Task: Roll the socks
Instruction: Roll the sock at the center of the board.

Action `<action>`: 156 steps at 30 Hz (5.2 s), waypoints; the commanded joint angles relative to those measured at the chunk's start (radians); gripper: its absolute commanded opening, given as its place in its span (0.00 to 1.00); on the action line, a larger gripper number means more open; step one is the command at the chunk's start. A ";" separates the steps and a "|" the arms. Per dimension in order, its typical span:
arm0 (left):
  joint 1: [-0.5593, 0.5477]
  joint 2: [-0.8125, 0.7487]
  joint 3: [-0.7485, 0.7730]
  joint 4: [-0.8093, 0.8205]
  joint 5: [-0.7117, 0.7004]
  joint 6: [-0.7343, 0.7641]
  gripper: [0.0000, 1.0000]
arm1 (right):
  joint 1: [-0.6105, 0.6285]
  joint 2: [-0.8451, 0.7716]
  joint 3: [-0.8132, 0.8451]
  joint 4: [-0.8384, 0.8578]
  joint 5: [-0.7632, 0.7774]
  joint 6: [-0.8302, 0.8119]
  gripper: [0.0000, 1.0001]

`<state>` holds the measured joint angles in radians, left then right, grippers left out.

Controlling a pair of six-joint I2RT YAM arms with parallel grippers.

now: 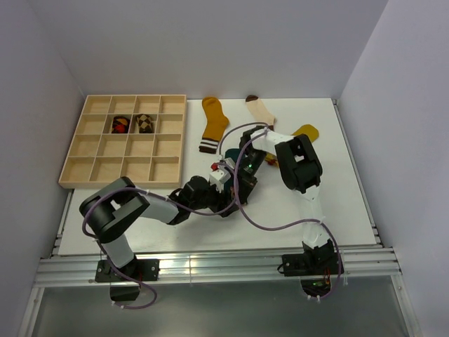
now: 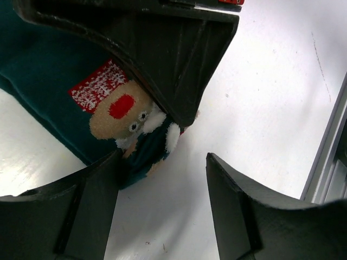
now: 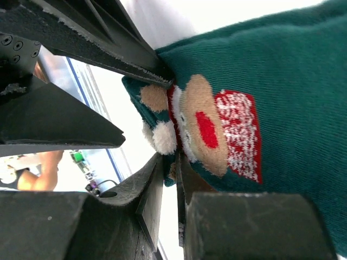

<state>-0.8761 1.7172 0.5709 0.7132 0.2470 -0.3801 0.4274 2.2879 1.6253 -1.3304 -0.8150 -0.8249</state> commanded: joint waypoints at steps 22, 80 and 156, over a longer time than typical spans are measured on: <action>0.040 0.113 0.067 -0.006 0.084 -0.184 0.17 | -0.050 0.002 -0.001 0.059 -0.027 0.150 0.18; 0.239 0.288 0.299 -0.819 0.557 -0.688 0.00 | 0.610 -1.018 -1.391 1.858 0.841 -0.282 0.58; -0.078 0.080 0.405 -0.333 -0.048 0.112 0.50 | -0.193 -0.044 -0.217 0.149 -0.082 -0.030 0.16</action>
<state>-0.9527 1.7554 0.9142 0.3397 0.1211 -0.3073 0.2497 2.2360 1.4227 -1.2480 -0.9443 -0.8902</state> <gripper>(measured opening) 0.507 0.194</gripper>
